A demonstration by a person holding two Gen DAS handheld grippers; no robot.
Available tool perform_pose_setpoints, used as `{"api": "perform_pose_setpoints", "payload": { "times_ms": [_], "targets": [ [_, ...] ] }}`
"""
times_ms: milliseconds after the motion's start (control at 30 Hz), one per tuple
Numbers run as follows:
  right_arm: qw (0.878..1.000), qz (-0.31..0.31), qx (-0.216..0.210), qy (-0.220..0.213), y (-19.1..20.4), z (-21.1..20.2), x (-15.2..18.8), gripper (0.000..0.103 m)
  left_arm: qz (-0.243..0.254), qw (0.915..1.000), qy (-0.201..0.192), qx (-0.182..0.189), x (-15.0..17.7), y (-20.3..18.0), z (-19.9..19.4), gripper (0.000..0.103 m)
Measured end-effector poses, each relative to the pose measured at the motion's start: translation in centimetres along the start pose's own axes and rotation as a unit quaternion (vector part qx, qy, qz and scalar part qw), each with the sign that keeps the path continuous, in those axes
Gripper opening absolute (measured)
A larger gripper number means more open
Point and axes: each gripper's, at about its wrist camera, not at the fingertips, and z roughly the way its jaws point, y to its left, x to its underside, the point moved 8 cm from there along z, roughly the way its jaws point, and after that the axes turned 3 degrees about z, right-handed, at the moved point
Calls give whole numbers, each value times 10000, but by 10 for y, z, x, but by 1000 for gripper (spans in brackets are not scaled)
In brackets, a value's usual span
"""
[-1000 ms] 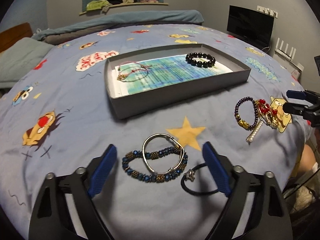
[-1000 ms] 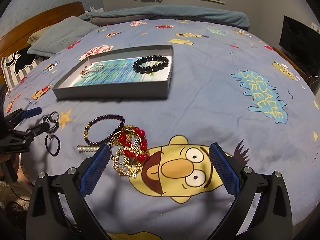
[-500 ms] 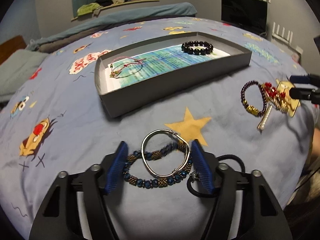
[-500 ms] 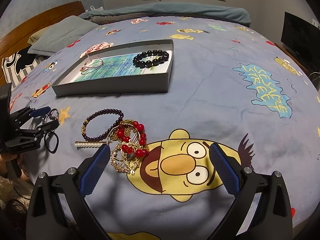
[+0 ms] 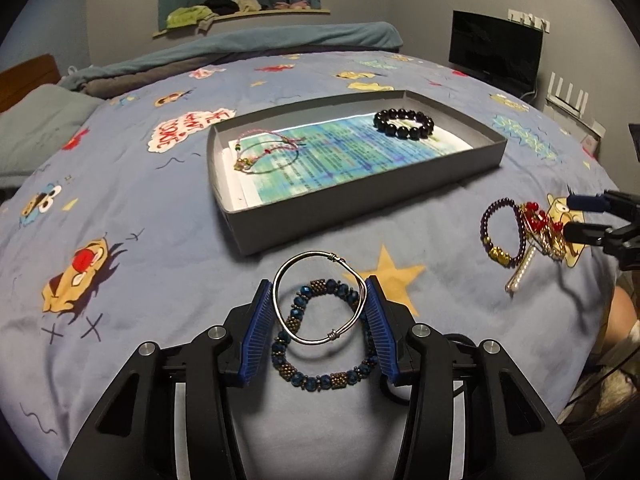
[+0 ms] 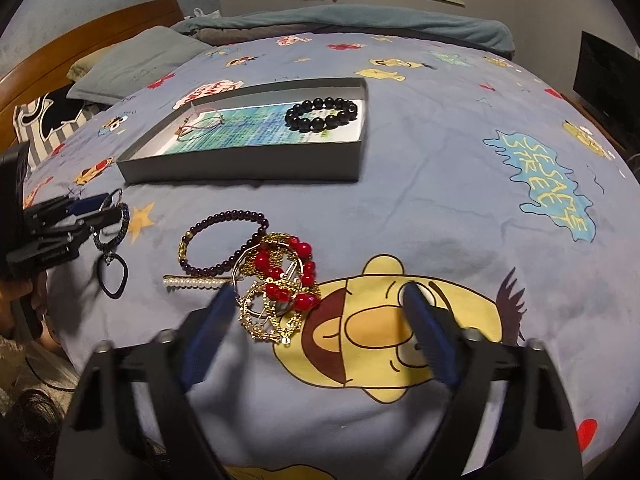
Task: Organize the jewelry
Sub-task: 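Grasp the silver hoop with the left tool, then grasp the red-bead gold chain with the right tool while the left tool holds the hoop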
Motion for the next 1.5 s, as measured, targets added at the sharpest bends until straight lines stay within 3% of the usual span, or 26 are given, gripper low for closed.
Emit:
{"api": "perform_pose_setpoints", "payload": {
  "times_ms": [233, 333, 500, 567, 667, 733, 1000, 1500],
  "targets": [
    [9997, -222, -41, 89, 11, 4, 4, 38, -49, 9999, 2, 94, 0, -1, -3, 48],
    [9994, -324, -30, 65, 15, 3, 4, 32, -68, 9999, -7, 127, 0, -2, -4, 48],
    [9993, -371, 27, 8, 16, 5, 0, 32, -75, 9998, -11, 176, -1, -3, -4, 48],
    [9991, -431, -10, 16, 18, 6, -1, 24, -51, 9998, 2, 174, -1, -4, -4, 48],
    [9988, -490, -8, -15, 20, 4, -2, 23, -66, 9998, -1, 202, -1, -4, -5, 48],
    [9985, -541, -48, -55, 23, 2, -2, 7, -68, 9998, -15, 203, -2, -4, -6, 48],
    [9991, -359, -129, -155, 17, -7, -10, 7, -144, 9997, -30, 207, -3, -1, -7, 48],
    [9971, -212, -380, -630, 14, -55, -54, 7, -246, 9992, -243, 191, -20, 9, -27, 48]
  ]
}}
